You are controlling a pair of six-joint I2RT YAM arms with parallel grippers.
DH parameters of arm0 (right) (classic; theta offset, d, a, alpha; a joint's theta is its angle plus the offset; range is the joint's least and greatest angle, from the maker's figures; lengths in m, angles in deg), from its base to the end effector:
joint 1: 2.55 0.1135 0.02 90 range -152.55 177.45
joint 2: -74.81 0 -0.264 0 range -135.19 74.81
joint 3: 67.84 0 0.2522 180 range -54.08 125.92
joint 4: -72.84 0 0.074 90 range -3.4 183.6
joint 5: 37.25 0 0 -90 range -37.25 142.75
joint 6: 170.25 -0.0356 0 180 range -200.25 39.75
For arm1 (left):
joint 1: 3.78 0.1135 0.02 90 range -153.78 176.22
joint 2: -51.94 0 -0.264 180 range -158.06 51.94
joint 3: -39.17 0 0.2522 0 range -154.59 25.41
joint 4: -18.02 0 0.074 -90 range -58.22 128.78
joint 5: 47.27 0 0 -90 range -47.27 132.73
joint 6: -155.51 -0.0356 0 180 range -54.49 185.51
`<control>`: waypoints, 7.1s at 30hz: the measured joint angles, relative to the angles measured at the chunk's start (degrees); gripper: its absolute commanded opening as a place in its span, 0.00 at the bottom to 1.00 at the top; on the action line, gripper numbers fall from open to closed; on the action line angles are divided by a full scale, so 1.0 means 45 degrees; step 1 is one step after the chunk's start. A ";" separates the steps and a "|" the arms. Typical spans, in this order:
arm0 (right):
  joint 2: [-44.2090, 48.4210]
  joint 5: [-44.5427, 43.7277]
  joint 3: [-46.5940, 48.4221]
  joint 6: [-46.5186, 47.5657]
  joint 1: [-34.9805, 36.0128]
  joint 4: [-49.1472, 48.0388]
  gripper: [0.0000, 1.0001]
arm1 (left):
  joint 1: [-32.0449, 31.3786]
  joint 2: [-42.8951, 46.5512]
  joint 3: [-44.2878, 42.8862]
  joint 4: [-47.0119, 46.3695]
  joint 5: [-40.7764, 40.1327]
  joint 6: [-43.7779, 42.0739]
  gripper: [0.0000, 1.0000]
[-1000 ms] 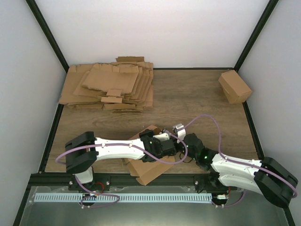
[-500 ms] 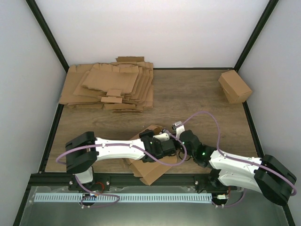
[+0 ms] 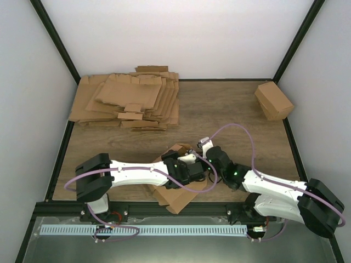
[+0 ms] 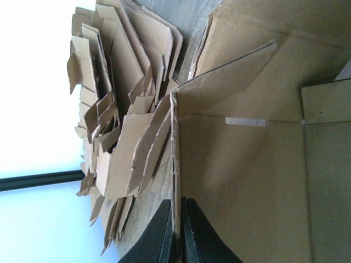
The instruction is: Fold the paper box
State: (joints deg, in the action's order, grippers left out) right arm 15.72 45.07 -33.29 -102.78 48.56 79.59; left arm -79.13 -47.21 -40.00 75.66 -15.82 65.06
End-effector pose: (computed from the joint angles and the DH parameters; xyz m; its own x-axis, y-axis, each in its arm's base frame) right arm 0.1338 0.1583 0.1785 -0.5693 -0.1009 -0.8159 -0.5213 0.8117 0.2633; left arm 0.1100 -0.3008 0.1975 -0.2434 0.9474 -0.2078 0.4605 0.3015 0.8349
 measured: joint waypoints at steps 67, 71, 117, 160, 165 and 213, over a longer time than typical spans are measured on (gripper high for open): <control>-0.0170 0.1855 -0.1069 -0.4031 0.0389 -0.0908 0.04 | -0.0335 0.0073 0.0068 0.0578 0.2244 0.1035 0.10; 0.0044 0.1622 -0.1078 -0.3842 0.0457 -0.0675 0.04 | -0.0432 0.0058 0.0068 0.0651 0.1972 0.1069 0.09; 0.1996 0.1307 -0.1671 -0.1792 0.0500 -0.1341 0.01 | 0.1292 0.3832 -0.2419 0.1112 0.9598 0.2195 0.93; -0.6951 0.7140 0.6280 0.5042 -0.2254 -0.1112 0.01 | 1.1191 0.7830 0.5663 -0.4221 1.8773 0.5226 0.51; -0.6980 0.6873 0.7538 0.4789 -0.2132 0.0695 0.01 | 1.1205 0.7990 0.5921 -0.4954 1.8948 0.5790 0.51; -0.5022 0.3147 0.5100 0.3895 -0.0729 0.1676 0.36 | 1.0613 0.6849 0.6081 -0.4639 2.0142 0.5561 0.38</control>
State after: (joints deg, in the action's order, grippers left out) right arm -6.88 59.23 -10.34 -85.25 45.28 87.13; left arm -31.37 -16.40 -12.63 54.79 74.83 90.09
